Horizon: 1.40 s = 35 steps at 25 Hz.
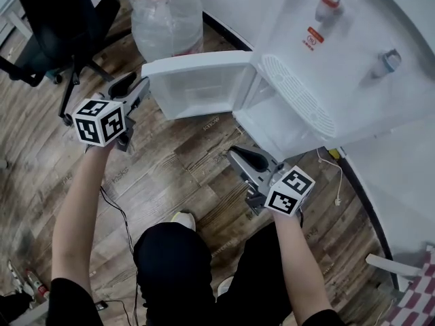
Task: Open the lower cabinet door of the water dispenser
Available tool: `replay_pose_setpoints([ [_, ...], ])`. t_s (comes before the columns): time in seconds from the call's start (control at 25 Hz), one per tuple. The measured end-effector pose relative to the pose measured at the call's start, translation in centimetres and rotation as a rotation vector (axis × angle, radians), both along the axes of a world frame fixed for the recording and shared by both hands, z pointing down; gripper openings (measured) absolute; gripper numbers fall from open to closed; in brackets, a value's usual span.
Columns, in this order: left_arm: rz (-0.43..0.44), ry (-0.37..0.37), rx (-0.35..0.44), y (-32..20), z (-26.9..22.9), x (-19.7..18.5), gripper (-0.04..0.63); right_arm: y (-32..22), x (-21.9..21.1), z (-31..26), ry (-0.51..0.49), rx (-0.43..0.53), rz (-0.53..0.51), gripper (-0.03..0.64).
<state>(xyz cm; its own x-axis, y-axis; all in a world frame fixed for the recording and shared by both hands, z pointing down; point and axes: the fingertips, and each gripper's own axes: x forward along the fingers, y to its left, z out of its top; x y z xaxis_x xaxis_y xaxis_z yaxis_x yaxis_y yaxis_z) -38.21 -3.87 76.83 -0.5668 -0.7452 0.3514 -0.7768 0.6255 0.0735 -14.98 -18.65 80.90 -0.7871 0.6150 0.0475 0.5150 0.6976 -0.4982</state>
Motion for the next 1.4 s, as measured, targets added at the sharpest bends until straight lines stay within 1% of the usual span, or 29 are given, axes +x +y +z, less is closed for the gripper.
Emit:
replay_pose_setpoints([
  [0.16, 0.015, 0.017, 0.018, 0.0, -0.4, 1.9, 0.164, -0.5, 0.8, -0.6, -0.011, 0.018, 0.008, 0.035],
  [0.32, 0.074, 0.036, 0.036, -1.7, -0.4, 4.8, 0.115, -1.5, 1.9, -1.4, -0.031, 0.052, 0.028, 0.035],
  [0.44, 0.117, 0.068, 0.074, -3.4, -0.4, 7.4, 0.074, -2.3, 2.7, -1.7, -0.034, 0.056, 0.050, 0.035],
  [0.64, 0.196, 0.121, 0.114, -6.8, 0.2, 11.6, 0.043, -4.2, 4.1, -1.4, -0.022, 0.046, 0.098, 0.034],
  [0.88, 0.287, 0.179, 0.119, -9.5, 2.0, 15.2, 0.017, -6.2, 5.5, 0.1, -0.002, 0.034, 0.158, 0.032],
  [1.08, 0.359, 0.219, 0.066, -10.6, 4.4, 17.2, 0.014, -7.4, 6.4, 1.6, 0.037, 0.008, 0.196, 0.031],
  [1.16, 0.383, 0.242, 0.062, -11.1, 3.7, 17.8, 0.014, -7.8, 7.2, 1.1, 0.061, -0.005, 0.211, 0.031],
  [1.24, 0.394, 0.282, 0.090, -11.6, 1.6, 18.5, 0.014, -8.0, 8.5, -0.7, 0.089, -0.016, 0.219, 0.031],
  [1.32, 0.395, 0.313, 0.115, -11.8, -1.3, 19.5, 0.014, -7.8, 10.3, -3.6, 0.116, -0.029, 0.229, 0.032],
  [1.4, 0.404, 0.325, 0.112, -12.0, -4.6, 20.4, 0.014, -7.7, 11.9, -7.1, 0.136, -0.048, 0.253, 0.032],
])
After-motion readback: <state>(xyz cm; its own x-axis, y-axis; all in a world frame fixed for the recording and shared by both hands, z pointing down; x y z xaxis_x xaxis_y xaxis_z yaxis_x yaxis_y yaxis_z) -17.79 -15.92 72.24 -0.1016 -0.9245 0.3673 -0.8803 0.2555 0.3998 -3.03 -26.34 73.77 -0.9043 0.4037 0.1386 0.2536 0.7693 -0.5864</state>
